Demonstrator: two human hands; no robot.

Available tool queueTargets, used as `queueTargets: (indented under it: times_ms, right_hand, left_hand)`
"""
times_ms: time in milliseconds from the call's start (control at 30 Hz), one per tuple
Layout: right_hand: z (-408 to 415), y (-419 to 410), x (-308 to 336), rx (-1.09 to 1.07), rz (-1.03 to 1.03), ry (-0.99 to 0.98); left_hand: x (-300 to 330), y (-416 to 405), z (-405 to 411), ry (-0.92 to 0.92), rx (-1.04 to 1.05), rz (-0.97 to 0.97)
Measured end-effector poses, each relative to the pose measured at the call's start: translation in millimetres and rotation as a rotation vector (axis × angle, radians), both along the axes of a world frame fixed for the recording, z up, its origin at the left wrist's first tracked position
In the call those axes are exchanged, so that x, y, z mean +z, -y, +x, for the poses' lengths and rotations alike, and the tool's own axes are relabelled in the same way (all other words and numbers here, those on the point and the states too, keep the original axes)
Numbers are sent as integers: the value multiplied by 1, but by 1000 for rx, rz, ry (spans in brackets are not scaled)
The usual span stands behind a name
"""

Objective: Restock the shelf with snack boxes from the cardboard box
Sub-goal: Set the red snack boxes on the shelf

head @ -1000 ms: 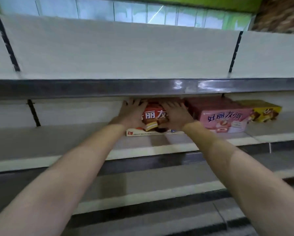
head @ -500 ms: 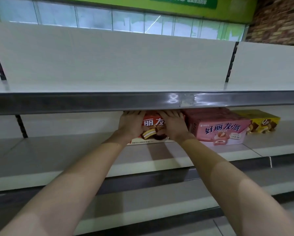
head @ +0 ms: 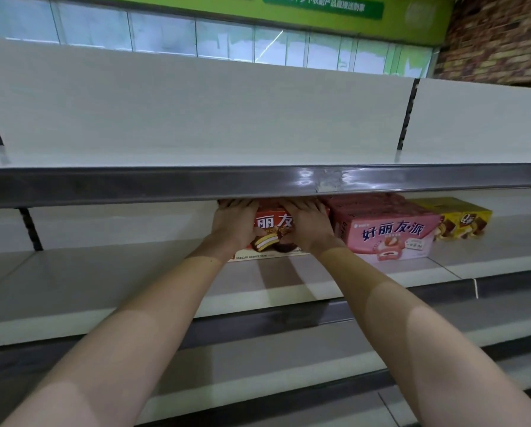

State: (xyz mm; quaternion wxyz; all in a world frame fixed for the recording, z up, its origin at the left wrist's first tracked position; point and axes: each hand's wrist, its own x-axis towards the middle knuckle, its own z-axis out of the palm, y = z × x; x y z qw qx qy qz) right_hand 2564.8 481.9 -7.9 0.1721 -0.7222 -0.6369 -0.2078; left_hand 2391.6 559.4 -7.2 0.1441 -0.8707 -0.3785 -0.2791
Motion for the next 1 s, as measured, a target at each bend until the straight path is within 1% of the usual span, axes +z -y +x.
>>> queueTargets:
  times_ms: [133,300,400,467,500,567,633,700,767,800,1000]
  right_hand:
    - [-2,-2,-2,-16,-32,-8]
    - [-8,-1,4,-21,-102,-36]
    - [-15,-4,6,-51,-139,-44]
    - [-29,-4,6,-55,-137,-49]
    - [-38,-4,6,-37,-102,-34]
    - [-63,-6,4,51,-4,32]
    - [-93,-12,1,191,64,112]
    - [-126,-19,0,350,83,199]
    - [-160,-25,0,463,51,286]
    - [-177,-28,-2,510,22,285]
    - [-285,-52,-18,704,-89,100]
  left_hand:
    - [0,3,-4,-21,-31,-1]
    - [11,5,-21,6,-137,-175]
    - [12,7,-36,21,-134,-166]
    - [12,7,-47,51,-123,-211]
    - [12,7,-53,78,-119,-251]
    - [13,6,-68,127,-83,-301]
    - [9,3,-89,138,-13,-322]
    - [4,0,-114,113,72,-350]
    - [-4,-2,-146,83,145,-370]
    - [-8,-1,-163,70,184,-380]
    - [-25,13,-286,55,472,-408]
